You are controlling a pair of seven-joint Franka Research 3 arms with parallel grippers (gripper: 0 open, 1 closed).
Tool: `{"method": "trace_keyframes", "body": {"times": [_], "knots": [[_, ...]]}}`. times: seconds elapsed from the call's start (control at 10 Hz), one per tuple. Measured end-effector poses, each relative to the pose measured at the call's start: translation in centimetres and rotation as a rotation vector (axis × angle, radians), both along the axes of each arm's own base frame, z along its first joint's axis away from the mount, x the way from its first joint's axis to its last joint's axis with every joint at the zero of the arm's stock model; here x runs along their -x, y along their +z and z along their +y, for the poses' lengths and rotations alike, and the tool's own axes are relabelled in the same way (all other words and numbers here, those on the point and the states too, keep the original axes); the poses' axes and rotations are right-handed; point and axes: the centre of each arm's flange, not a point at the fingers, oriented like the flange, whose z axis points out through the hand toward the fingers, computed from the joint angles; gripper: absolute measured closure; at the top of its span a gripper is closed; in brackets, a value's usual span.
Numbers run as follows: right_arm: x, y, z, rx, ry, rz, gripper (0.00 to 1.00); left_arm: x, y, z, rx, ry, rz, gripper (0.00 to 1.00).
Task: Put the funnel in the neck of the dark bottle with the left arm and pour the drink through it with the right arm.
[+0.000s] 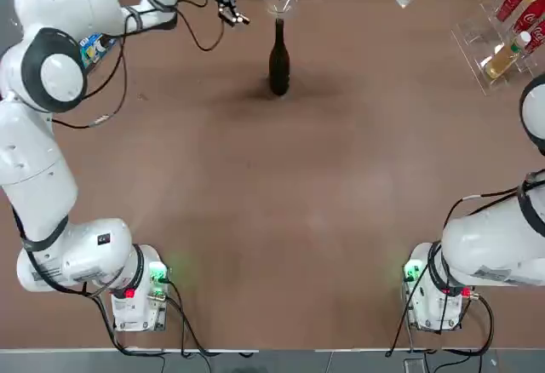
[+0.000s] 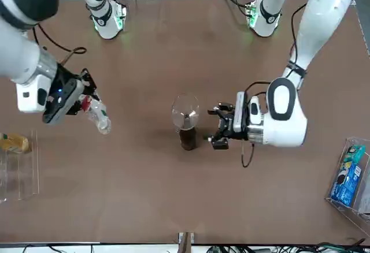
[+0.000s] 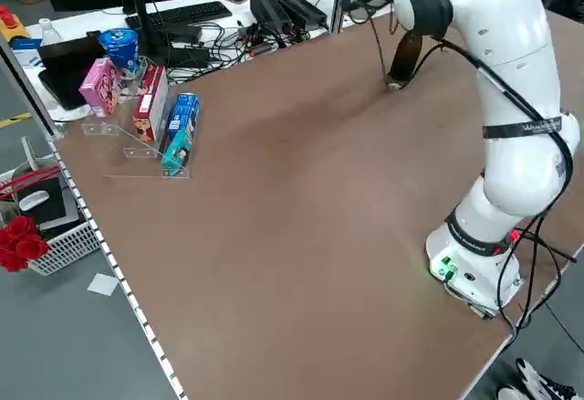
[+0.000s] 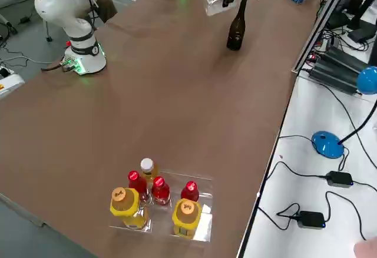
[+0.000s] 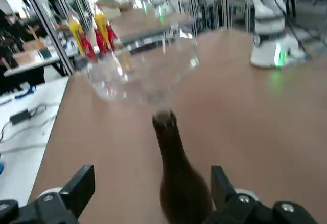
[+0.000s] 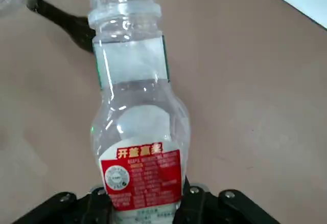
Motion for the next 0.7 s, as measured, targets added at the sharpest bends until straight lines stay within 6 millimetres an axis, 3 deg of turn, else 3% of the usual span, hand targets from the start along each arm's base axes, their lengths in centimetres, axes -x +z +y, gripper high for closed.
{"method": "trace_keyframes", "body": {"times": [0.3, 0.5, 0.7], "knots": [[0.0, -5.6, -11.2, -0.163, 0.145, -0.067, 0.6, -2.1, 1.7, 8.5, -0.29, 0.064, -0.056, 0.0], [1.4, -10.7, -18.7, -0.294, 0.254, -0.173, 0.6, -2.8, 5.2, 13.3, -0.413, 0.116, 0.005, 0.0], [3.4, -14.5, -23.4, -0.404, 0.366, -0.321, 0.6, -2.8, 8.5, 17.4, -0.493, 0.245, 0.133, 0.0]]}}
